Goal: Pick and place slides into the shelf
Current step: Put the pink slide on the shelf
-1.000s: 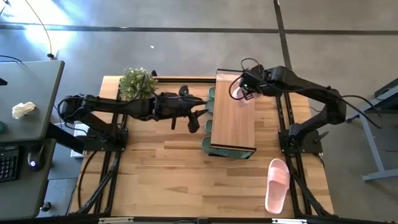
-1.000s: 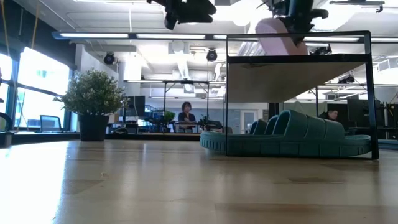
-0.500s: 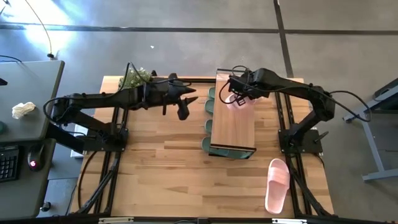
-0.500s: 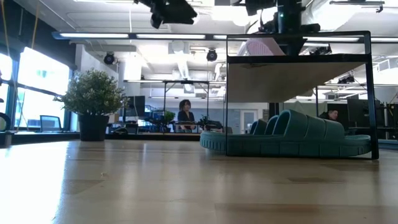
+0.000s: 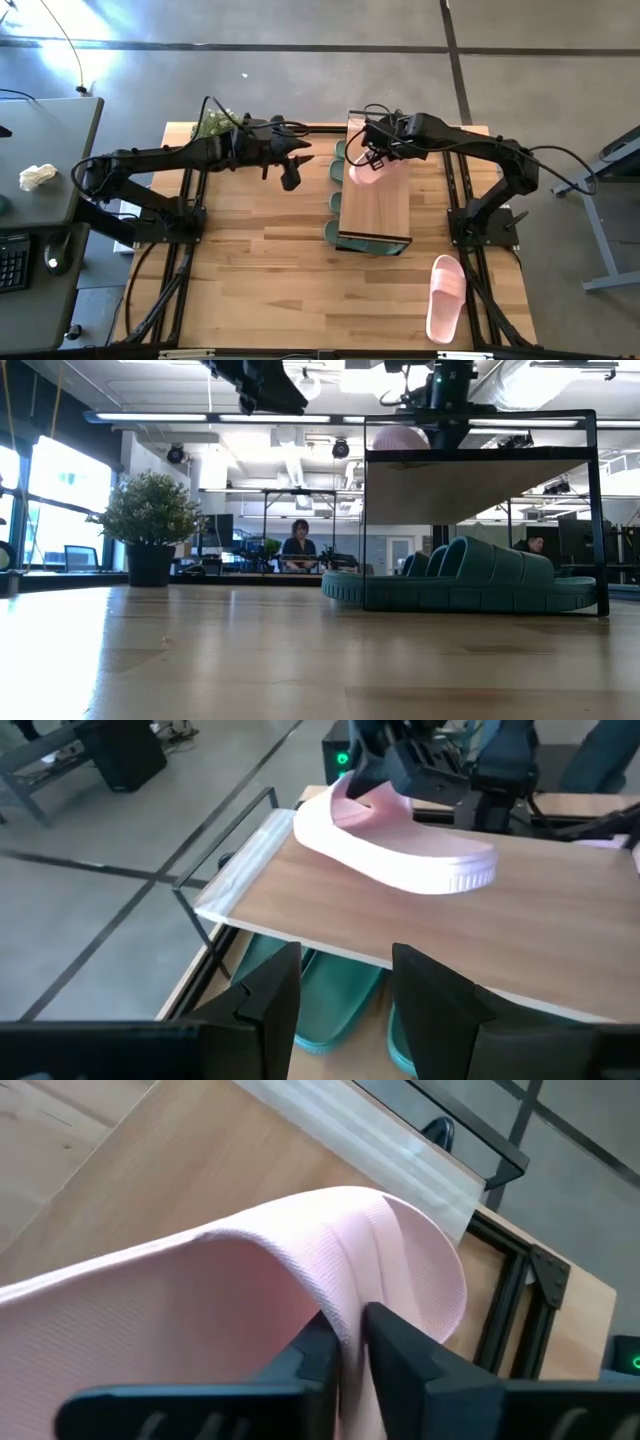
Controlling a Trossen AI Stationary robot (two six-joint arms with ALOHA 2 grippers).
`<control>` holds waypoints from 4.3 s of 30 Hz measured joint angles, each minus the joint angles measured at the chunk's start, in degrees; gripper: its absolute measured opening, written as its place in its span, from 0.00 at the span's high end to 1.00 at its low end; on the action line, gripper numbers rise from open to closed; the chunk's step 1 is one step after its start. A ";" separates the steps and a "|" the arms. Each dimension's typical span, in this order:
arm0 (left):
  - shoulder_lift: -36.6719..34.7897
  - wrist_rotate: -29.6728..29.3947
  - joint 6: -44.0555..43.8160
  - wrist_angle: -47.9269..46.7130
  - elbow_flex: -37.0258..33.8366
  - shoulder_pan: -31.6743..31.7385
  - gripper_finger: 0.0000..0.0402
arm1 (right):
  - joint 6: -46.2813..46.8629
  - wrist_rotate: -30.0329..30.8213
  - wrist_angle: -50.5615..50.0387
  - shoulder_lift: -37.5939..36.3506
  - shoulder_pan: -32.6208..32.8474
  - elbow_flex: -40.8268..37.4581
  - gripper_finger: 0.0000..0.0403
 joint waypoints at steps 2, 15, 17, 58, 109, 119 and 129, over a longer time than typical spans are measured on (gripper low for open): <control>0.00 0.98 0.13 0.02 0.00 0.11 0.64 | -0.07 -0.10 0.16 0.00 0.00 0.00 0.88; 0.00 0.89 1.09 0.15 0.00 0.11 0.64 | -2.04 0.29 0.06 -0.02 0.00 0.02 0.70; 0.00 0.93 1.09 -0.08 0.00 0.07 0.64 | -2.22 0.28 0.06 -0.02 0.00 0.02 0.69; 17.11 6.13 2.85 10.23 -0.02 -1.02 0.64 | -19.35 -20.80 11.13 -22.62 -20.57 -19.52 1.00; 23.74 8.96 2.51 18.04 0.02 5.03 0.64 | -15.05 -26.65 9.34 -18.91 -10.59 -19.61 1.00; 23.74 11.76 3.15 18.69 0.02 5.36 0.64 | -13.56 -23.68 8.26 -18.97 -10.60 -19.61 1.00; 23.74 9.32 3.12 17.15 0.02 5.36 0.64 | -13.34 -23.32 7.24 -19.49 -10.61 -19.60 1.00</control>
